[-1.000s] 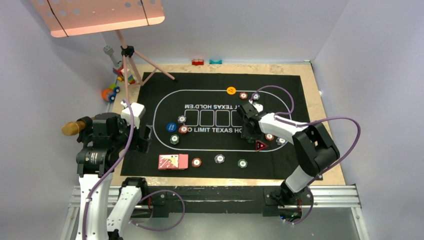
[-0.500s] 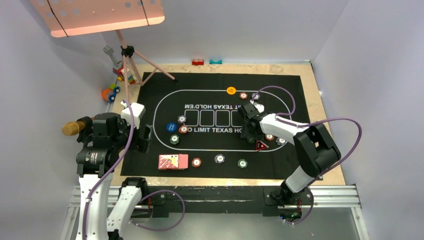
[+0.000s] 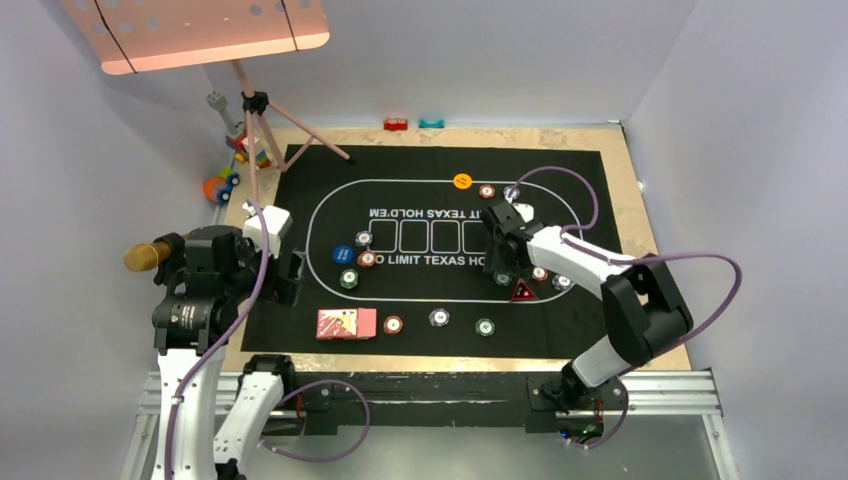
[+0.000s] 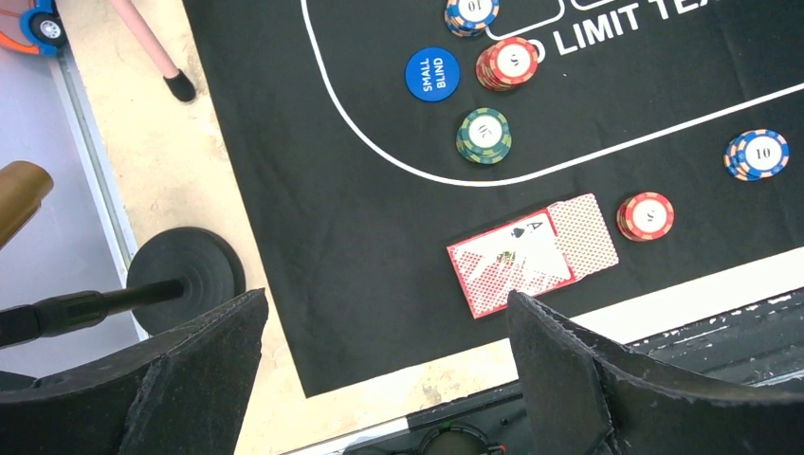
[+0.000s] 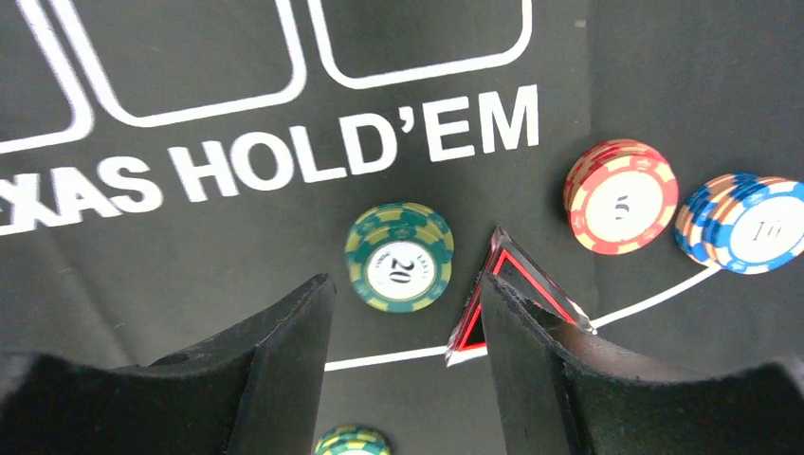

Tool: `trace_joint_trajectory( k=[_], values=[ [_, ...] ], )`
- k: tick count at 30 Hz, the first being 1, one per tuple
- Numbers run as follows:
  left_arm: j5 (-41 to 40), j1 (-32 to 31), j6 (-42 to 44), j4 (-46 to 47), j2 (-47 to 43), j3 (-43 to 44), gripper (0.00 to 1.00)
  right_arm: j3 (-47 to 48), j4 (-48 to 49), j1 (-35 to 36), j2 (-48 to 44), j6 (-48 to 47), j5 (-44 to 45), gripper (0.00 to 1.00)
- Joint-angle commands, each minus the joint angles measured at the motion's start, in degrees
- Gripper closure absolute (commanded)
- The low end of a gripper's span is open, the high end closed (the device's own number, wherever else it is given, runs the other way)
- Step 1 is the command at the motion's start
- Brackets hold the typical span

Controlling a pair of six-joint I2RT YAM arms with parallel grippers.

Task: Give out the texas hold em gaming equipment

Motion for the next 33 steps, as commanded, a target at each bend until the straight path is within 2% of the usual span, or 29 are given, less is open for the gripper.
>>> trace_joint_trajectory(
  k=[1, 6, 9, 12, 14, 18, 20, 23, 27, 33],
  values=[
    [4.11, 0.11, 2.64, 0.34, 0.53, 0.39, 0.0, 7.48, -2.94, 0.66, -5.44, -1.12, -0.15, 0.38],
    [11.88, 0.1, 6.8, -1.25, 3.02, 1.83, 0.0, 11.82, -2.94, 3.76, -6.36, -2.71, -2.51, 0.37],
    [17.03, -0.01, 10.26, -3.13, 5.6, 2.91, 0.0, 11.77, 0.1, 5.45, -7.37, -3.93, -4.64, 0.36],
    [18.95, -0.95, 12.74, -3.94, 7.83, 3.81, 0.0, 11.61, 2.79, 7.29, -9.07, -5.11, -5.35, 0.36],
    [18.63, -1.99, 13.57, -3.98, 8.98, 4.21, 0.0, 11.9, 4.04, 8.88, -10.26, -6.08, -4.93, 0.34],
    [16.47, -6.11, 14.38, -3.3, 10.04, 3.56, 0.0, 13.61, 4.74, 10.18, -10.94, -7.01, -6.73, 0.16],
    [13.82, -9.45, 14.45, -2.73, 10.35, 2.58, 0.0, 14.0, 5.56, 10.19, -11.21, -7.25, -8.92, 0.11],
    [11.87, -12.87, 15.11, -2.3, 11.2, 1.34, 0.0, 12.77, 8.56, 10.19, -13.15, -7.3, -12.12, 0.08],
    [11.27, -14.38, 18.04, -2.9, 12.63, 0.48, 0.0, 10.64, 12.44, 10.19, -16.21, -7.88, -13.59, 0.06],
    [6.92, -19.47, 19.37, -1.94, 12.76, -1.67, 0.0, 11.0, 10.95, 10.19, -14.9, -8.92, -13.91, 0.05]
  ],
)
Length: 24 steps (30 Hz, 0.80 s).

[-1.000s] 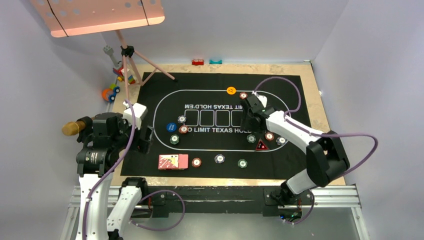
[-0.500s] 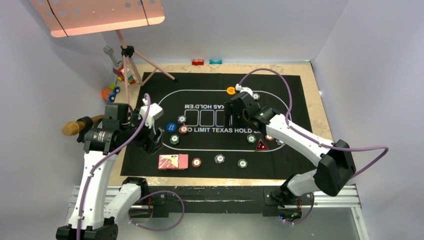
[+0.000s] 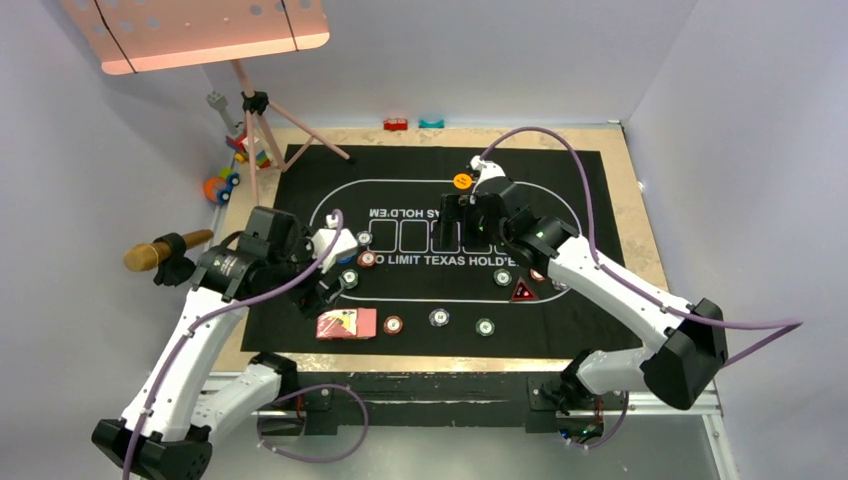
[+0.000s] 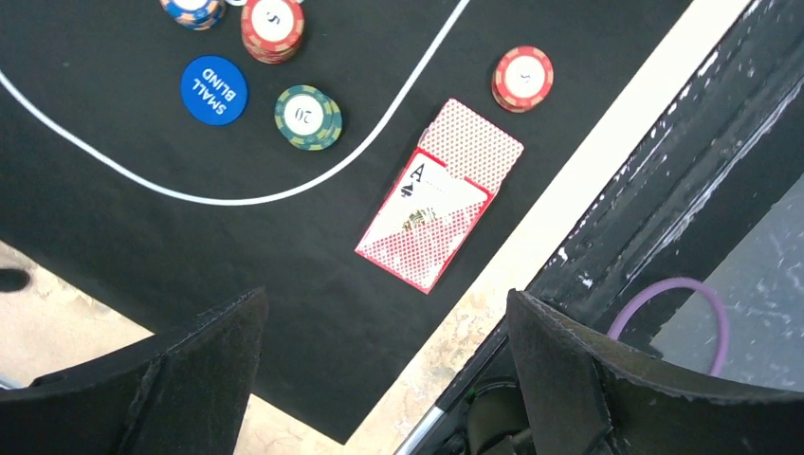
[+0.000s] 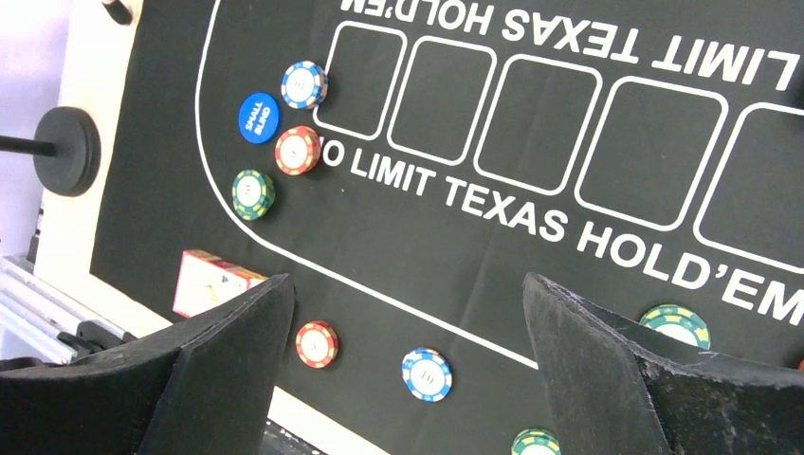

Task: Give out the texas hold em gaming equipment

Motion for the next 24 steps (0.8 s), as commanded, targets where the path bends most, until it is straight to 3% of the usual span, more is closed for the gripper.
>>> trace_joint_trajectory(
  k=[1, 8, 15, 24],
  values=[
    [-4.27, -4.67, 2.43, 2.29, -0.54, -2.66, 0.0, -0.53, 1.54, 0.01, 0.02, -0.92, -0.46, 0.05],
    [-7.72, -8.87, 5.44, 7.01, 0.42, -10.37, 0.0, -9.99, 13.73, 0.0, -6.79, -0.94, -0.79, 0.03],
    [-1.78, -9.5, 16.8, 10.95, -3.32, -19.59, 0.0, -3.98, 6.83, 0.0, -2.35, -2.64, -2.35, 0.02],
    [-2.93, -9.5, 19.49, 13.51, -0.29, -23.15, 0.0, -5.66, 10.66, 0.0, -3.7, -2.43, -1.88, 0.02]
  ],
)
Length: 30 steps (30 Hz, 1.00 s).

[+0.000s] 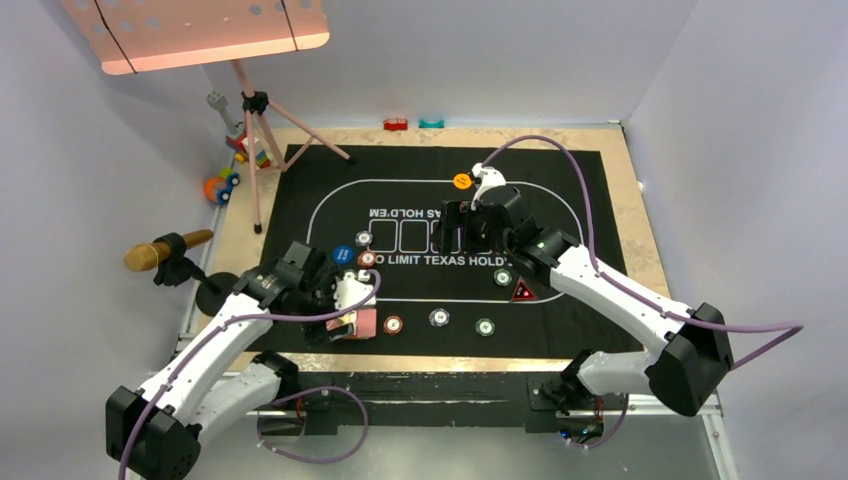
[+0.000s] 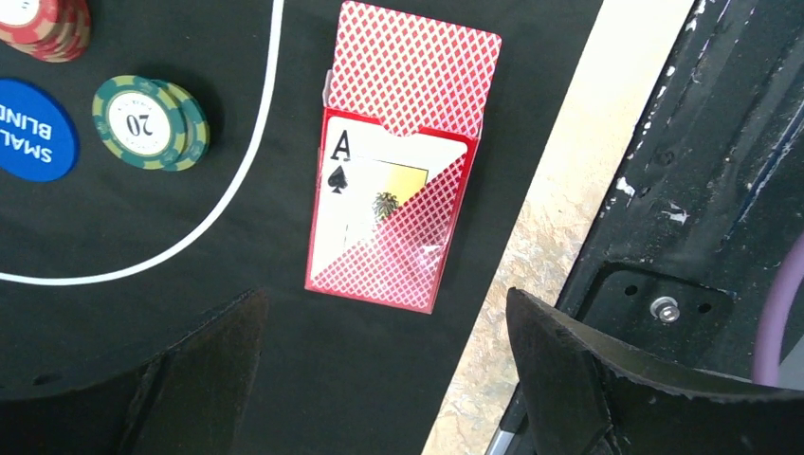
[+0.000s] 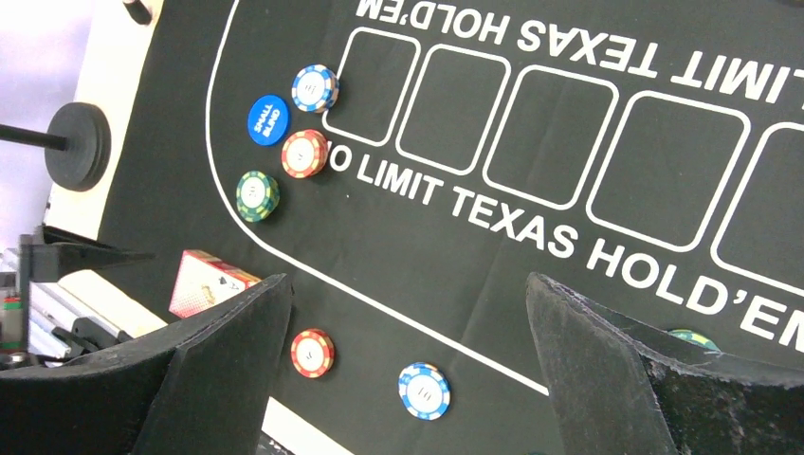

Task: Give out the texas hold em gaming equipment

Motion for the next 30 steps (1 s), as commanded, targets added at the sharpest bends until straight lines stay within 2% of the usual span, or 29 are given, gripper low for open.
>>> trace_joint_trajectory(
  k=[1, 11, 20, 30],
  values=[
    [1.19, -0.25, 3.53, 3.67, -0.08, -1.97, 0.0, 0.54, 3.13, 0.01, -1.93, -1.14, -0.02, 0.02],
    [2.13, -0.32, 6.32, 5.43, 0.81, -3.6, 0.0, -0.37, 3.96, -0.09, -1.78, -1.31, 0.12, 0.02],
    [2.76, -1.22, 10.18, 8.9, 6.76, -2.54, 0.0, 0.2, 4.82, -0.85, -3.42, -1.88, 0.25, 0.02],
    [5.53, -1.2, 14.21, 7.59, 7.12, -3.98, 0.0, 0.27, 6.48, -1.52, -5.68, -1.81, -1.58, 0.02]
  ],
)
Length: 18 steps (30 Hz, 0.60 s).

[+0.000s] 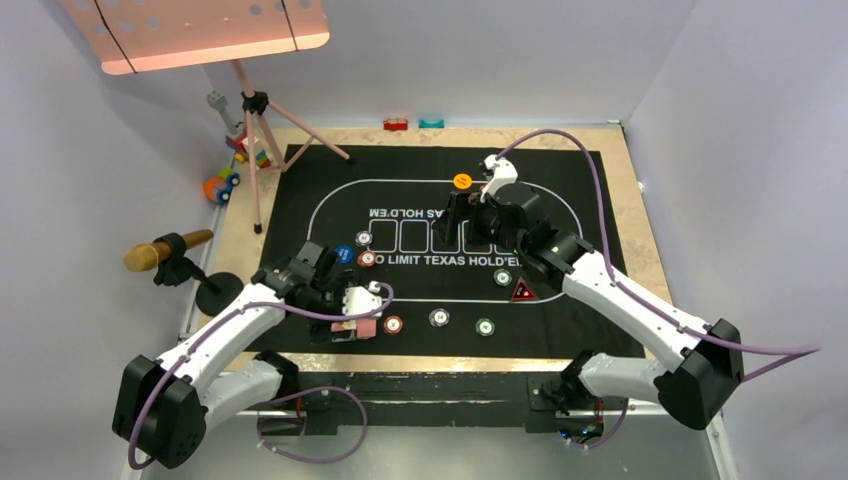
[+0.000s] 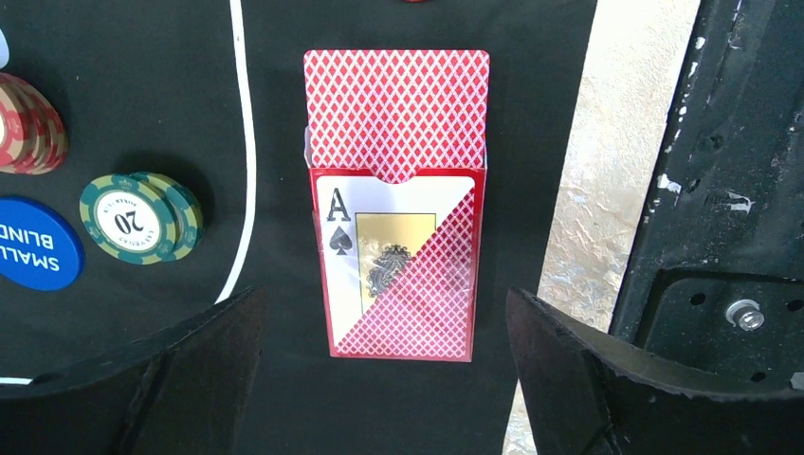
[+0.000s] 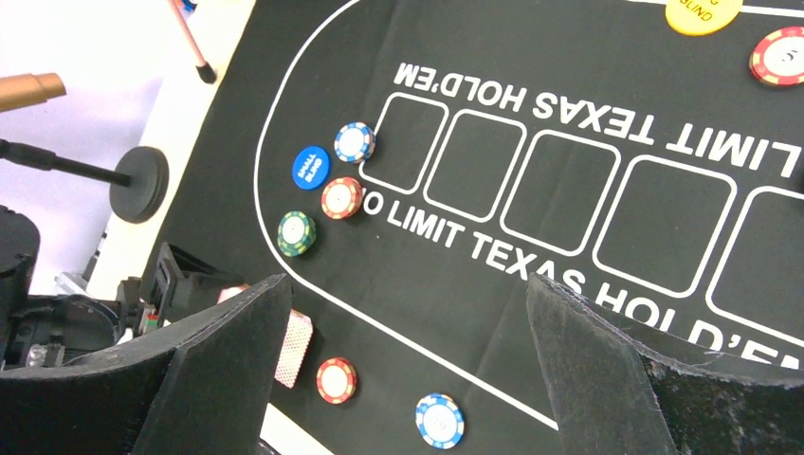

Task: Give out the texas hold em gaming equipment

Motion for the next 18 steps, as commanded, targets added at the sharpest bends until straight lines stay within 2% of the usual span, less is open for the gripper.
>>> trace_joint_trajectory(
  k=[1, 9, 18],
  values=[
    [3.44, -0.37, 2.82, 0.19, 0.54, -0.06, 0.0, 0.81, 2.62, -0.63, -1.59, -1.2, -1.28, 0.02],
    [2.37, -2.44, 0.13, -2.47, 7.79, 5.02, 0.0, -0.27, 5.37, -2.82, -3.22, -2.04, -5.0, 0.02],
    [-5.14, -9.59, -7.2, 1.11, 10.15, 2.53, 0.0, -1.3, 6.31, -5.31, -2.88, -2.63, -7.98, 0.02]
  ],
)
